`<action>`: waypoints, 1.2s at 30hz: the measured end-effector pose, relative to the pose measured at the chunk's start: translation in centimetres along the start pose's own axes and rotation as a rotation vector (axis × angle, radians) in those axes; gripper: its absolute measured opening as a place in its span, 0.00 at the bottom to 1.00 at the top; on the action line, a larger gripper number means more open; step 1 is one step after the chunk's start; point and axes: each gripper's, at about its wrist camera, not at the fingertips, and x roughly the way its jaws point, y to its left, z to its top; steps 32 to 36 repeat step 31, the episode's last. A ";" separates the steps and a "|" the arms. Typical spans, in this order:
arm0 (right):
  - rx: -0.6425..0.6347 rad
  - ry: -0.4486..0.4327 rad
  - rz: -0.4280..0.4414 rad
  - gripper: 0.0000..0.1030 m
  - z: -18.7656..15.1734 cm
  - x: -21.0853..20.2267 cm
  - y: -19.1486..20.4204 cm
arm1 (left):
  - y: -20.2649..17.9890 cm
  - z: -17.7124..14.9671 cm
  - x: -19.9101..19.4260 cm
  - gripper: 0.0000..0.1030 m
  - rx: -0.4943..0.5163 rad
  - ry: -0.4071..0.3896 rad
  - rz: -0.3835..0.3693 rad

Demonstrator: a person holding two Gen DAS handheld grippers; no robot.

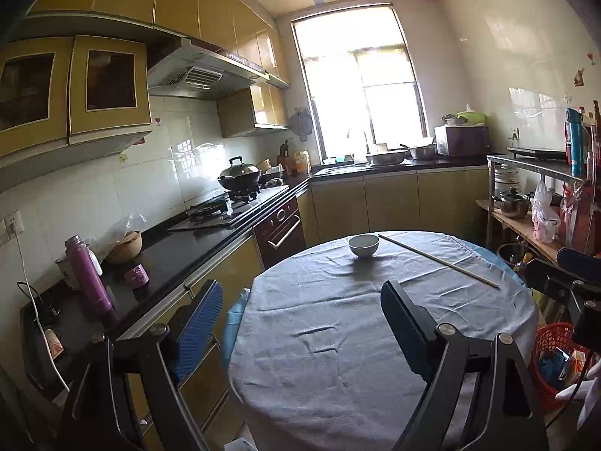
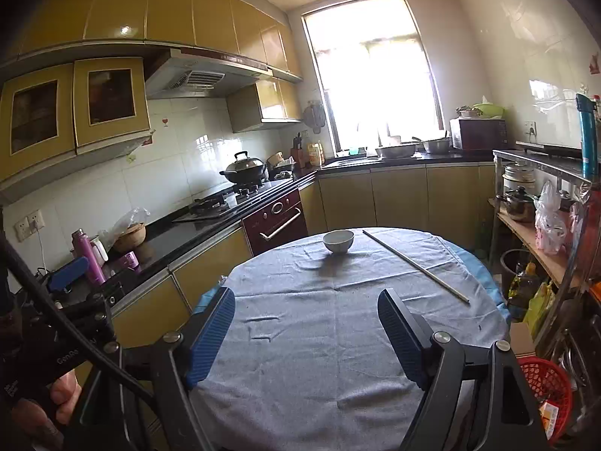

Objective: Collect trash

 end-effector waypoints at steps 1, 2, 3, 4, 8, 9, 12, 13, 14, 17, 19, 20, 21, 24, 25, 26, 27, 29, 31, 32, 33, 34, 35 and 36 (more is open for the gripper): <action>-0.001 0.001 0.000 0.79 0.0 0.1 0.0 | -0.1 0.0 0.0 0.84 0.001 0.001 -0.002; -0.001 0.002 0.001 0.79 0.0 0.1 0.0 | -0.1 0.0 0.0 0.84 0.001 0.003 -0.003; -0.002 0.002 0.001 0.79 -0.1 0.1 0.0 | 0.0 0.0 0.1 0.84 0.002 0.004 -0.003; -0.003 0.003 0.000 0.79 -0.1 0.1 0.0 | 0.0 0.0 0.2 0.84 0.001 0.005 -0.003; -0.003 0.008 -0.002 0.79 -0.2 0.4 -0.1 | 0.0 0.2 0.4 0.84 0.002 0.009 -0.006; -0.003 0.009 -0.004 0.79 -0.2 0.4 -0.1 | 0.0 0.2 0.4 0.84 0.002 0.008 -0.008; -0.001 0.011 -0.010 0.79 -0.1 0.4 -0.3 | -0.1 0.3 0.7 0.84 0.002 0.010 -0.010; -0.001 0.011 -0.014 0.79 0.0 0.4 -0.4 | -0.2 0.4 0.8 0.84 0.001 0.011 -0.013; -0.001 0.009 -0.017 0.79 0.0 0.3 -0.6 | -0.3 0.4 0.9 0.84 0.002 0.011 -0.015; 0.002 0.007 -0.025 0.79 0.2 0.2 -1.0 | -0.5 0.5 1.0 0.84 0.002 0.012 -0.017; 0.003 0.009 -0.030 0.79 0.3 0.3 -1.3 | -0.6 0.7 1.2 0.84 0.002 0.014 -0.021; 0.003 0.010 -0.033 0.79 0.3 0.4 -1.4 | -0.6 0.7 1.4 0.84 0.003 0.016 -0.023; 0.003 0.013 -0.036 0.79 0.3 0.5 -1.5 | -0.7 0.7 1.6 0.84 0.004 0.018 -0.026; 0.005 0.027 -0.041 0.79 0.3 1.2 -1.8 | -1.0 0.7 2.4 0.84 0.009 0.029 -0.035; 0.007 0.033 -0.042 0.79 0.2 1.5 -2.0 | -1.1 0.6 2.7 0.84 0.011 0.034 -0.039; 0.009 0.040 -0.044 0.79 0.1 1.9 -2.2 | -1.2 0.5 3.2 0.84 0.013 0.040 -0.045; 0.014 0.049 -0.045 0.79 0.0 2.4 -2.4 | -1.3 0.3 3.8 0.84 0.013 0.048 -0.051; 0.030 0.073 -0.054 0.79 -0.5 3.6 -3.1 | -1.4 -0.4 5.9 0.84 0.007 0.094 -0.073; 0.045 0.108 -0.075 0.79 -1.1 5.4 -4.1 | -1.4 -1.5 8.5 0.84 -0.004 0.147 -0.104; 0.045 0.108 -0.075 0.79 -1.1 5.4 -4.1 | -1.4 -1.5 8.5 0.84 -0.004 0.147 -0.104; 0.045 0.108 -0.075 0.79 -1.1 5.4 -4.1 | -1.4 -1.5 8.5 0.84 -0.004 0.147 -0.104; 0.045 0.108 -0.075 0.79 -1.1 5.4 -4.1 | -1.4 -1.5 8.5 0.84 -0.004 0.147 -0.104; 0.045 0.108 -0.075 0.79 -1.1 5.4 -4.1 | -1.4 -1.5 8.5 0.84 -0.004 0.147 -0.104; 0.045 0.108 -0.075 0.79 -1.1 5.4 -4.1 | -1.4 -1.5 8.5 0.84 -0.004 0.147 -0.104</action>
